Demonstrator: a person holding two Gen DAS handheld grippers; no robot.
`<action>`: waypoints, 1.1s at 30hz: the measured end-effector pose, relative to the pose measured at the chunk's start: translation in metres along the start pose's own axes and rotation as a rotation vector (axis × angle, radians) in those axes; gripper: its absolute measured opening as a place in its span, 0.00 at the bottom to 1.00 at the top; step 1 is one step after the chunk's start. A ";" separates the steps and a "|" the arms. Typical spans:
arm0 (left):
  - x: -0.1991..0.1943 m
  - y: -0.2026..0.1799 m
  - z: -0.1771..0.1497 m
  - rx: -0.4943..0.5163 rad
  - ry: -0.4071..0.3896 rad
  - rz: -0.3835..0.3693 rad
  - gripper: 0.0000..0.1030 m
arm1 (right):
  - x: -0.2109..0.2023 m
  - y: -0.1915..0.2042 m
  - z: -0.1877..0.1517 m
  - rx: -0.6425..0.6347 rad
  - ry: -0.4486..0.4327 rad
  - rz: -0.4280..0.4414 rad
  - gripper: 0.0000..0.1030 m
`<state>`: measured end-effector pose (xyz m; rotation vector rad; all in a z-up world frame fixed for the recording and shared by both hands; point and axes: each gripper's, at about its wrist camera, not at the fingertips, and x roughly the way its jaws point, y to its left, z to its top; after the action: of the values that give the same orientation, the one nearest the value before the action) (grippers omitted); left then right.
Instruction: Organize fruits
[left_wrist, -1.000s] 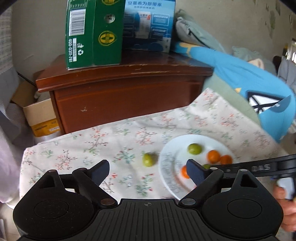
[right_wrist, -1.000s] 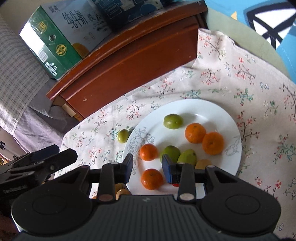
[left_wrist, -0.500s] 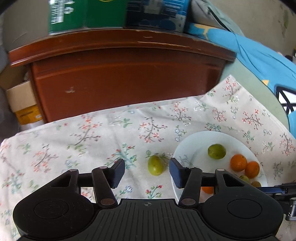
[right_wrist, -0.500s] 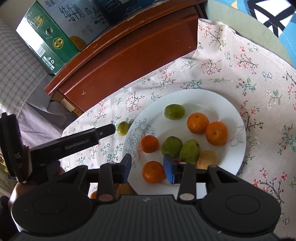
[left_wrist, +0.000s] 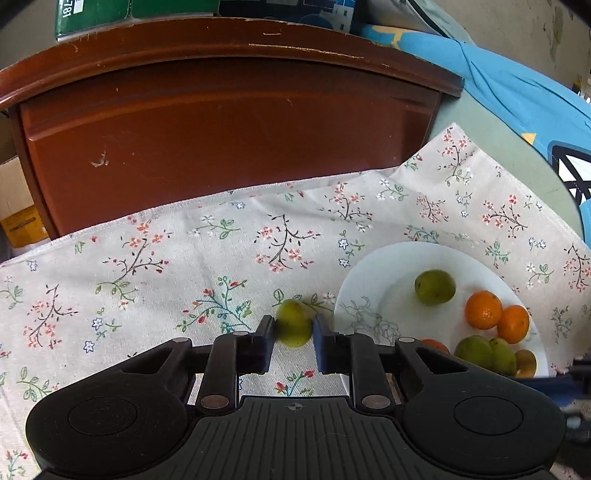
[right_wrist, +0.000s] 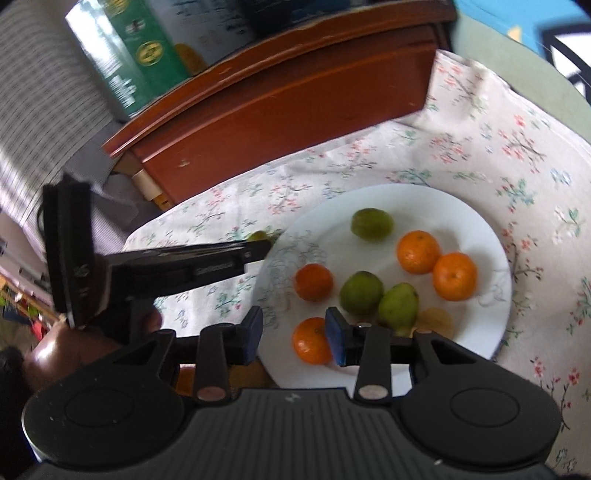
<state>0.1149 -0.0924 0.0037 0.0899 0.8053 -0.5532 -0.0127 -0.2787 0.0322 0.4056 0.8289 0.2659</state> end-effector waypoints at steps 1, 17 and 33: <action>-0.001 0.000 0.001 -0.004 -0.003 0.000 0.19 | 0.000 0.002 -0.001 -0.009 0.001 0.008 0.36; -0.018 -0.037 0.005 0.024 -0.012 -0.141 0.26 | -0.004 -0.017 0.005 0.116 -0.008 -0.037 0.37; -0.127 0.010 -0.011 -0.128 -0.070 0.139 0.79 | -0.009 0.021 -0.014 -0.099 -0.007 0.075 0.35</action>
<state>0.0418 -0.0256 0.0844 0.0086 0.7582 -0.3708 -0.0302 -0.2597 0.0391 0.3452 0.7917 0.3732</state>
